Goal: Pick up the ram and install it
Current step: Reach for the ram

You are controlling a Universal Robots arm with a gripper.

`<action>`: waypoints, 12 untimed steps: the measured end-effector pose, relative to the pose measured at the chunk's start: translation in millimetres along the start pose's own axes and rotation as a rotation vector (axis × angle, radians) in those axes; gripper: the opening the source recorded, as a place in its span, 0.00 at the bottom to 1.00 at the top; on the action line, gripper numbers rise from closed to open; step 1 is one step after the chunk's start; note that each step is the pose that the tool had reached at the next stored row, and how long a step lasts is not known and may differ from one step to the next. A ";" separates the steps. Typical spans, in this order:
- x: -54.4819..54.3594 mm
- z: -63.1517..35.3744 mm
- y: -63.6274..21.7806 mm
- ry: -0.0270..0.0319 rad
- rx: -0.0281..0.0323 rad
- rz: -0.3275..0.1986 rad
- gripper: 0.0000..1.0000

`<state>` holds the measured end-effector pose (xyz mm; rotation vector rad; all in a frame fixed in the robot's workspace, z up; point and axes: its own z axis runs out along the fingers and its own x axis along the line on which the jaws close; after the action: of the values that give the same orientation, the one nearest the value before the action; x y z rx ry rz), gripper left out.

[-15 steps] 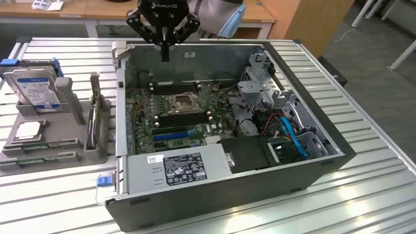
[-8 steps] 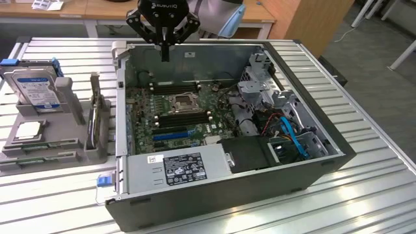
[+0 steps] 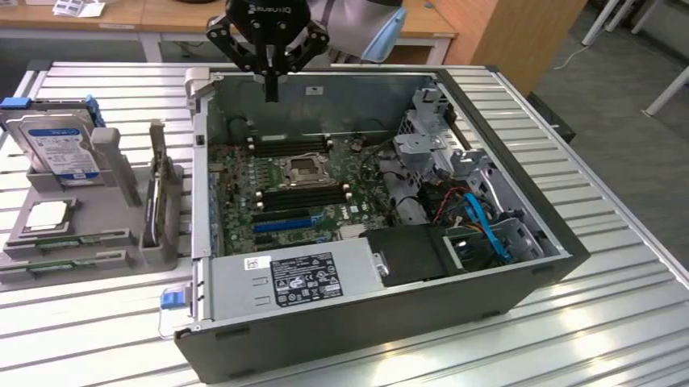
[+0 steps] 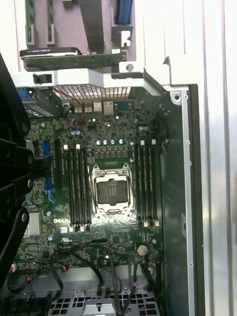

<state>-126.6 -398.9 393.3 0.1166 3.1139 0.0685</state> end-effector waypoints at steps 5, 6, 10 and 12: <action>23.0 0.0 -1.8 -0.0002 -0.0002 0.000 0.11; 27.4 0.0 -2.1 -0.0002 -0.0002 0.000 0.11; 45.5 -0.2 -3.5 -0.0001 -0.0001 0.000 0.11; 54.5 -0.1 -4.2 -0.0002 -0.0003 0.000 0.11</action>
<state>-181.2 -398.9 391.9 0.1167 3.1136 0.0690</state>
